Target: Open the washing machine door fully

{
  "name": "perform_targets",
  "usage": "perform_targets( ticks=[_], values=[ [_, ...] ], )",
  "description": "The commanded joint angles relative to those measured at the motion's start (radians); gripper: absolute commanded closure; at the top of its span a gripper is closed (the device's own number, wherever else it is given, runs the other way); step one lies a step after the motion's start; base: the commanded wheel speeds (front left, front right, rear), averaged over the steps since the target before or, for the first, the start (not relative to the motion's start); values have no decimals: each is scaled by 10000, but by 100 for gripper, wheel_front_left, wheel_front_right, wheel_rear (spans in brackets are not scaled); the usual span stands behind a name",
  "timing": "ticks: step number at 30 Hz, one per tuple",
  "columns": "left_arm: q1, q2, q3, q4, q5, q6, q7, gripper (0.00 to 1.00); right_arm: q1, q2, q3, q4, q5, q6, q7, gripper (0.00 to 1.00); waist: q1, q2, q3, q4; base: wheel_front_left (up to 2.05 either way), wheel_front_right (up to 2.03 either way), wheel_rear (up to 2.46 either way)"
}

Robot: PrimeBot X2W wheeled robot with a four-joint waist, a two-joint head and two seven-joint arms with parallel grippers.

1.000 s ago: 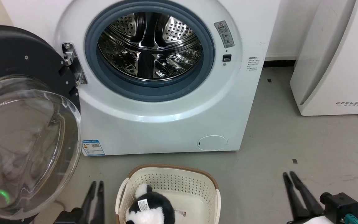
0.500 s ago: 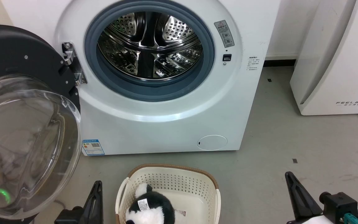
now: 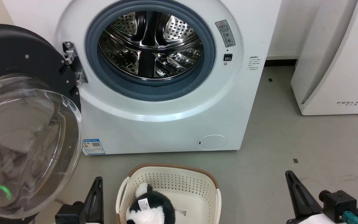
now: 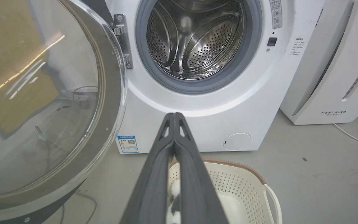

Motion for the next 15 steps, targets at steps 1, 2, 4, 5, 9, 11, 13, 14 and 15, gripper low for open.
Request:
perform_targets(
  ticks=[1,2,4,5,9,11,13,14,15],
  values=[
    [-211,-33,58,-18,129,-53,57,100,-249,8,-34,40,-103,2,24,100,-1,0,2,5,0,0,0],
    [-223,-43,71,-19,146,-65,74,100,-261,9,-37,46,-112,2,27,100,-1,0,3,8,0,0,0],
    [-248,-63,95,-20,180,-89,107,100,-284,9,-42,59,-128,2,33,100,-1,0,5,14,0,0,0],
    [-261,-73,107,-20,196,-100,123,100,-296,10,-45,65,-137,2,36,100,-1,0,6,17,0,0,0],
    [-311,-113,155,-23,264,-147,190,100,-343,11,-57,90,-170,3,48,100,-1,0,11,29,0,0,0],
    [-361,-153,204,-26,331,-194,256,100,-389,12,-68,115,-204,3,59,100,-1,0,16,41,0,0,0],
    [-386,-173,228,-27,364,-218,289,100,-413,12,-74,127,-221,3,65,100,-1,0,18,47,0,0,0],
    [-423,-203,265,-29,415,-253,338,100,-448,13,-82,146,-246,3,74,100,-1,0,21,56,0,0,0],
    [-436,-212,277,-30,431,-265,355,100,-459,13,-85,152,-254,3,77,100,-1,0,22,59,0,0,0]
  ],
)
